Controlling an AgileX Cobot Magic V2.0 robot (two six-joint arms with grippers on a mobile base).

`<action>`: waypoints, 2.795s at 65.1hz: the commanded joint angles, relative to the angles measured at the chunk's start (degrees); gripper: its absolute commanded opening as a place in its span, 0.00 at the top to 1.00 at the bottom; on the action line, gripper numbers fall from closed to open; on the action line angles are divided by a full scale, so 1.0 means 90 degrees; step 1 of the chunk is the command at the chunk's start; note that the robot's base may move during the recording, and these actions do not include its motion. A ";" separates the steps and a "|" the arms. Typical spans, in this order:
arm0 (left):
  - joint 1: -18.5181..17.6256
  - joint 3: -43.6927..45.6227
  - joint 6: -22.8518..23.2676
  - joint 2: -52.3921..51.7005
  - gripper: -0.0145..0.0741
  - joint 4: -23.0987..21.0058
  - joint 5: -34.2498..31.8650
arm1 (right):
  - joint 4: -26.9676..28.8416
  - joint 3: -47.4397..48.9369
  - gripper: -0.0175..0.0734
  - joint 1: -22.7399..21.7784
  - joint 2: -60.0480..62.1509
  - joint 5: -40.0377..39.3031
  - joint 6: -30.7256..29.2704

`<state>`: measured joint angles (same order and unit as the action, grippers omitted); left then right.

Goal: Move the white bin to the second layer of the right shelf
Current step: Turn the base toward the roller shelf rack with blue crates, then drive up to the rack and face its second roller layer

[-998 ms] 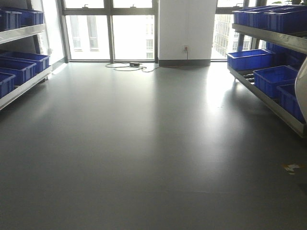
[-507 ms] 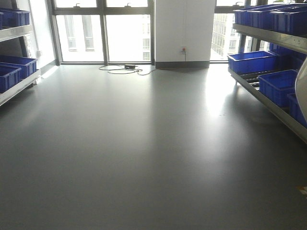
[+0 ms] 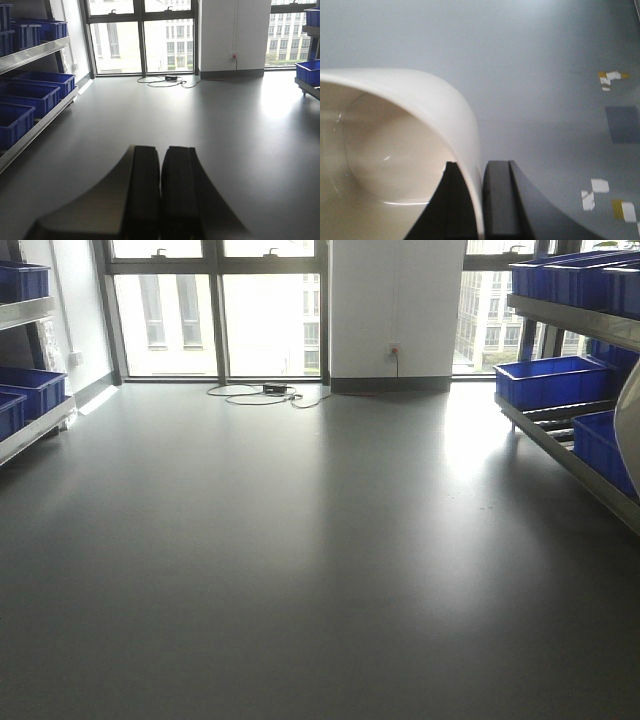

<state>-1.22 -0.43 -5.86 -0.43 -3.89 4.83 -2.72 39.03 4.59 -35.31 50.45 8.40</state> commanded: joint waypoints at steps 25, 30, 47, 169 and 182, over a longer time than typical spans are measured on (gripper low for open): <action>0.0014 -0.0234 0.0017 -0.0101 0.74 -0.0038 -0.0536 | -0.0023 0.0186 0.75 -0.0002 0.0012 -0.0527 -0.0041; 0.0014 -0.0234 0.0017 -0.0101 0.74 -0.0038 -0.0536 | -0.0023 0.0186 0.75 -0.0002 0.0012 -0.0527 -0.0041; 0.0014 -0.0234 0.0017 -0.0101 0.74 -0.0038 -0.0536 | -0.0023 0.0186 0.75 -0.0002 0.0012 -0.0527 -0.0041; 0.0014 -0.0234 0.0017 -0.0101 0.74 -0.0038 -0.0536 | -0.0023 0.0186 0.75 -0.0002 0.0000 -0.0533 -0.0041; 0.0014 -0.0234 0.0017 -0.0101 0.74 -0.0038 -0.0536 | -0.0023 0.0186 0.75 -0.0002 0.0000 -0.0527 -0.0041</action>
<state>-1.22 -0.43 -5.86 -0.43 -3.89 4.83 -2.59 39.03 4.63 -35.31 50.24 8.40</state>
